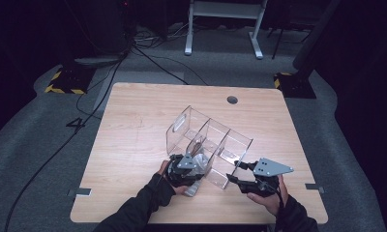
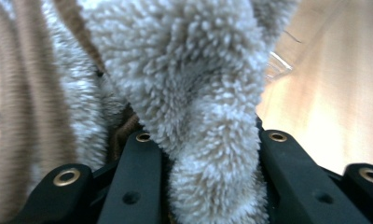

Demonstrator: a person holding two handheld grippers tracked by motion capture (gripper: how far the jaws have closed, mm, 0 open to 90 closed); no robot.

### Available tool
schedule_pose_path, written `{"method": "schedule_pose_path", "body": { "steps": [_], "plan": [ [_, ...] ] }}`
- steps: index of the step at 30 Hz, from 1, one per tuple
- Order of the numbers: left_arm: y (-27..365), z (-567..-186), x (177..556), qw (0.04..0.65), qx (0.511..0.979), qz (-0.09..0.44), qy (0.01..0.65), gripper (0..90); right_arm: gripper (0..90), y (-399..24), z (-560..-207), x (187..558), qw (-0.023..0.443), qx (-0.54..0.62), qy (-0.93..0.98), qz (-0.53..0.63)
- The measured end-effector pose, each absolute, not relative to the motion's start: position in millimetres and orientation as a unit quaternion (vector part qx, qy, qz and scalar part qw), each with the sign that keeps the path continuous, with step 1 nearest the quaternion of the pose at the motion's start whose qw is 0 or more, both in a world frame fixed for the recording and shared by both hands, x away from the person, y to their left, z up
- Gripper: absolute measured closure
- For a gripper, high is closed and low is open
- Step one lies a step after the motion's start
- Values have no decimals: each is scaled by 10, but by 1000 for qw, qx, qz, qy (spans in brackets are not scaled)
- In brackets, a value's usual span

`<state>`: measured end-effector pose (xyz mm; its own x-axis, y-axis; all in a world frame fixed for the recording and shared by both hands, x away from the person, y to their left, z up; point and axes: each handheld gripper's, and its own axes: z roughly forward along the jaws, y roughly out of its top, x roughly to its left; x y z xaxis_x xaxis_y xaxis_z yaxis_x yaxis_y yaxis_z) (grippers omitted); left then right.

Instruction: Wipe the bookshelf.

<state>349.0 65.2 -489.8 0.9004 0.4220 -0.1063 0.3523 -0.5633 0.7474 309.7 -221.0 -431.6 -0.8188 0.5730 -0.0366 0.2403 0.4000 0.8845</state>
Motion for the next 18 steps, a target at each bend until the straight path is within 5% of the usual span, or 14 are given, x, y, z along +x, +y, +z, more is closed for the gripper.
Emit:
{"method": "schedule_pose_path", "body": {
  "steps": [18],
  "plan": [
    [686, -4413, 3278, 477, 849, 108, 197, 709, 454, -2229, -4328, 3093, 169, 245, 817, 493]
  ]
}}
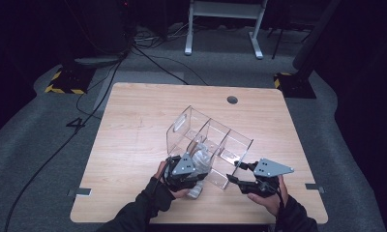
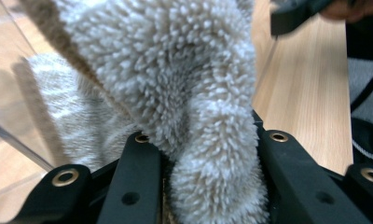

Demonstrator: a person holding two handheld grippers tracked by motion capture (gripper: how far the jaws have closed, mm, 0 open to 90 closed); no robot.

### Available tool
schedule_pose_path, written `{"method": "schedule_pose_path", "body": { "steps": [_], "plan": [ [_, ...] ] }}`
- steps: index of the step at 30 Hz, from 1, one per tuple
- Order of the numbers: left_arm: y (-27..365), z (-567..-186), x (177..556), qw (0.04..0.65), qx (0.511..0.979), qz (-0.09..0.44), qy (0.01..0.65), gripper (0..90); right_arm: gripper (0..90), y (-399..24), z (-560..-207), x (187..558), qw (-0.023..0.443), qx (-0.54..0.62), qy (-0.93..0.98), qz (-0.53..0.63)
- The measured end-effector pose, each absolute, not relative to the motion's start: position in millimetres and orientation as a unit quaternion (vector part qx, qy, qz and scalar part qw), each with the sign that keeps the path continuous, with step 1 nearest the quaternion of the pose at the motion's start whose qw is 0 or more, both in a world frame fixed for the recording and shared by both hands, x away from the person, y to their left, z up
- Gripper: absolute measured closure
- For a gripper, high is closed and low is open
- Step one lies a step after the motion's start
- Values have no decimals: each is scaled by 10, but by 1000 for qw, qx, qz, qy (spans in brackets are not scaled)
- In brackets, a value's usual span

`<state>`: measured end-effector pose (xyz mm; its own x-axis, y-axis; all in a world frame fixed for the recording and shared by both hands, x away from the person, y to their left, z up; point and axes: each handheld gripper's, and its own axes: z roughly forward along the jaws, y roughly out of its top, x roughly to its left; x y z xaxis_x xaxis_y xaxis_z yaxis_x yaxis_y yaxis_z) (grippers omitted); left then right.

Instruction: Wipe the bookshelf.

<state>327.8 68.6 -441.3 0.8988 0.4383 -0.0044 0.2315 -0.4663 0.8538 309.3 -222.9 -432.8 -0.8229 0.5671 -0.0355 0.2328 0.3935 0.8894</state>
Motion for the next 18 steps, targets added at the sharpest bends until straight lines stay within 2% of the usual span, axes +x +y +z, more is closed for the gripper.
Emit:
{"method": "schedule_pose_path", "body": {
  "steps": [2, 5, 7, 11, 18],
  "plan": [
    [689, -4401, 3315, 484, 844, 111, 202, 710, 454, -2224, -4327, 3089, 170, 247, 817, 492],
    [656, -4360, 3472, 488, 833, 150, 215, 711, 454, -2223, -4325, 3093, 170, 246, 818, 491],
    [626, -4427, 3561, 486, 834, 134, 223, 712, 453, -2224, -4326, 3096, 167, 244, 819, 491],
    [470, -4658, 3641, 447, 856, 136, 223, 716, 453, -2219, -4328, 3098, 166, 242, 820, 491],
    [435, -4854, 3718, 428, 866, 119, 231, 717, 453, -2201, -4347, 3091, 174, 239, 819, 491]
  ]
}}
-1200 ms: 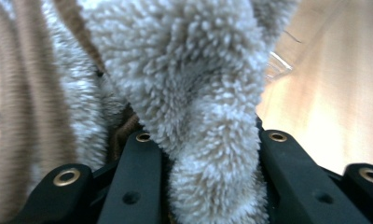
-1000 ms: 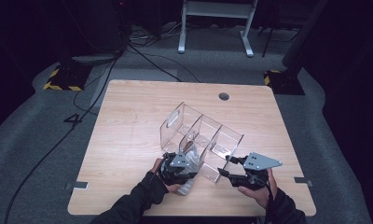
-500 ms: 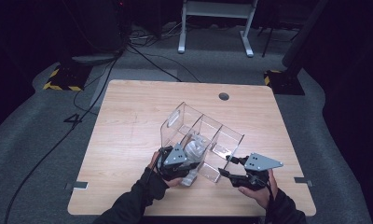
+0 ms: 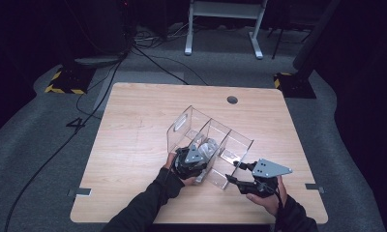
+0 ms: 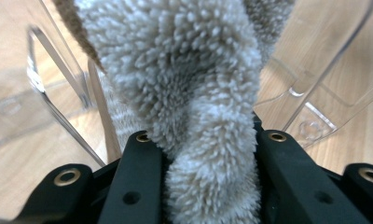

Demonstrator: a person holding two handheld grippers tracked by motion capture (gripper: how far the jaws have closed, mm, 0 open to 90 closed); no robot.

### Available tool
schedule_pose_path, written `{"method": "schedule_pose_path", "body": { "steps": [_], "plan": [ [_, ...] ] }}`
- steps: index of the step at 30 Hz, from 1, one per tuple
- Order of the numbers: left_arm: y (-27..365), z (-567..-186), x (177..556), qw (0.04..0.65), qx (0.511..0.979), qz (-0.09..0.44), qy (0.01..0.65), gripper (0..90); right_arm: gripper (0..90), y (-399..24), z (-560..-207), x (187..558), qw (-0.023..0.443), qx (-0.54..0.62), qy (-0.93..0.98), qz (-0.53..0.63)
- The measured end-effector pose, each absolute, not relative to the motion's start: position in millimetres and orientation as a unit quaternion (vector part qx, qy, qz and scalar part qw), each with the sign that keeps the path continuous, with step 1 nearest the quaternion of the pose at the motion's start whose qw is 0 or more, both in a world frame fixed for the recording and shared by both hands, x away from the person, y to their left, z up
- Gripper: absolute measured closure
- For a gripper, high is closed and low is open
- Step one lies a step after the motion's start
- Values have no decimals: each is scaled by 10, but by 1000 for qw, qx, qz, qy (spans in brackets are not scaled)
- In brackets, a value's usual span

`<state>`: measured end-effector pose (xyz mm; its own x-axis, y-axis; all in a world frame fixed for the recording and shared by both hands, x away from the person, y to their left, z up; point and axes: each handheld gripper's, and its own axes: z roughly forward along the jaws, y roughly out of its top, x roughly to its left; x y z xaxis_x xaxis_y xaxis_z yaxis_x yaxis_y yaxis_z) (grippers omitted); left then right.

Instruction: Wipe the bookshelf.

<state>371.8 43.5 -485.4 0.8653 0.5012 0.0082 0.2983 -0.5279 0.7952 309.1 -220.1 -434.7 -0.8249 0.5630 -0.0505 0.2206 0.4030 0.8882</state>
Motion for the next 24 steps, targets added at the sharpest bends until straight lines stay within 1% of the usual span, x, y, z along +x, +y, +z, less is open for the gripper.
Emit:
{"method": "schedule_pose_path", "body": {
  "steps": [2, 3, 4, 5, 10, 15, 17, 19, 20, 21, 23, 24],
  "plan": [
    [462, -4912, 3734, 433, 864, 97, 237, 717, 453, -2202, -4347, 3092, 174, 239, 819, 491],
    [462, -4912, 3734, 433, 864, 97, 237, 717, 453, -2201, -4345, 3092, 174, 239, 820, 491],
    [500, -4932, 3739, 437, 863, 79, 239, 718, 452, -2199, -4342, 3091, 173, 239, 821, 489],
    [560, -4928, 3711, 431, 869, 73, 232, 718, 452, -2199, -4341, 3089, 172, 238, 822, 489],
    [679, -4845, 3543, 383, 897, 87, 202, 717, 451, -2189, -4340, 3086, 171, 231, 824, 488],
    [771, -4786, 3370, 361, 909, 92, 186, 715, 451, -2189, -4341, 3086, 171, 231, 824, 489],
    [820, -4740, 3323, 373, 904, 93, 189, 711, 451, -2187, -4341, 3086, 171, 232, 824, 489],
    [825, -4666, 3314, 393, 891, 112, 198, 708, 451, -2183, -4340, 3086, 170, 234, 823, 489],
    [825, -4666, 3314, 393, 891, 112, 198, 708, 451, -2183, -4340, 3086, 170, 234, 823, 489],
    [785, -4613, 3361, 412, 879, 125, 206, 707, 451, -2178, -4338, 3091, 168, 236, 824, 488],
    [766, -4599, 3378, 416, 875, 133, 208, 707, 451, -2173, -4338, 3091, 166, 235, 824, 489],
    [713, -4581, 3435, 433, 863, 145, 217, 707, 451, -2167, -4339, 3089, 165, 233, 824, 489]
  ]
}}
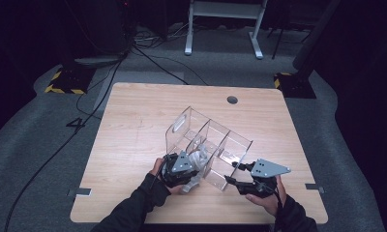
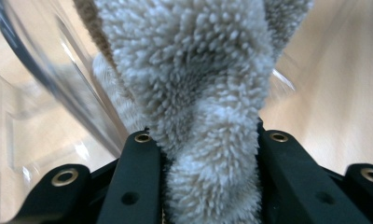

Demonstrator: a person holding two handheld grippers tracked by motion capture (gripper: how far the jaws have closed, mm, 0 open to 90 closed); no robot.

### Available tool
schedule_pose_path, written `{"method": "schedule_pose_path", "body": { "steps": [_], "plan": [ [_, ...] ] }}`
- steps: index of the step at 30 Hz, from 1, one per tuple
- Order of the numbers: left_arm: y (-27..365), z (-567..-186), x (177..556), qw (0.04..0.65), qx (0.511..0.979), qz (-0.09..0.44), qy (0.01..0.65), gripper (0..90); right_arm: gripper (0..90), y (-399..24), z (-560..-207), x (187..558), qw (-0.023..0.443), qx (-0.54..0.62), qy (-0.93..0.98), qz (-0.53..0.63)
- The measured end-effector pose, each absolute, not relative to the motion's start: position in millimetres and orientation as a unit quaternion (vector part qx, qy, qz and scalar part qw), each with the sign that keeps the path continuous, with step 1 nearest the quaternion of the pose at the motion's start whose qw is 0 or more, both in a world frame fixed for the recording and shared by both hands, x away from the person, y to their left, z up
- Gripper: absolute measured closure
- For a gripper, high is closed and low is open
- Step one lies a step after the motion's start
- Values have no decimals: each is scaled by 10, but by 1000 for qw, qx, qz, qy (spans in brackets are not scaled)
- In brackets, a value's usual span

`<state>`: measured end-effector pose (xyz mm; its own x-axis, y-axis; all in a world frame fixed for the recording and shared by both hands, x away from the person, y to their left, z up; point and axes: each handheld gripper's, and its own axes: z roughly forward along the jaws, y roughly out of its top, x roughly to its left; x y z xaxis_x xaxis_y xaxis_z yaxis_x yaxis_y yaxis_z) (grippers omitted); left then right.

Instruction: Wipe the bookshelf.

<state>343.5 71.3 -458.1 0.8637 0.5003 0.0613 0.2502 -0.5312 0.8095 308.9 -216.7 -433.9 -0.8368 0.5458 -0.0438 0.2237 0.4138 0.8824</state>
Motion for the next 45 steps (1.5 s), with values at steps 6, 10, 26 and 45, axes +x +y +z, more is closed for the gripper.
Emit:
{"method": "schedule_pose_path", "body": {
  "steps": [6, 10, 26, 45],
  "plan": [
    [453, -4695, 3620, 436, 858, 152, 226, 708, 451, -2151, -4345, 3086, 163, 232, 825, 489],
    [401, -4780, 3715, 432, 860, 142, 233, 710, 451, -2156, -4348, 3082, 164, 232, 825, 489],
    [684, -4810, 3448, 375, 900, 91, 203, 717, 451, -2142, -4351, 3070, 170, 235, 824, 486],
    [174, -4569, 3210, 460, 868, 98, 155, 714, 388, -2098, -4355, 3062, 171, 232, 829, 478]
  ]
}}
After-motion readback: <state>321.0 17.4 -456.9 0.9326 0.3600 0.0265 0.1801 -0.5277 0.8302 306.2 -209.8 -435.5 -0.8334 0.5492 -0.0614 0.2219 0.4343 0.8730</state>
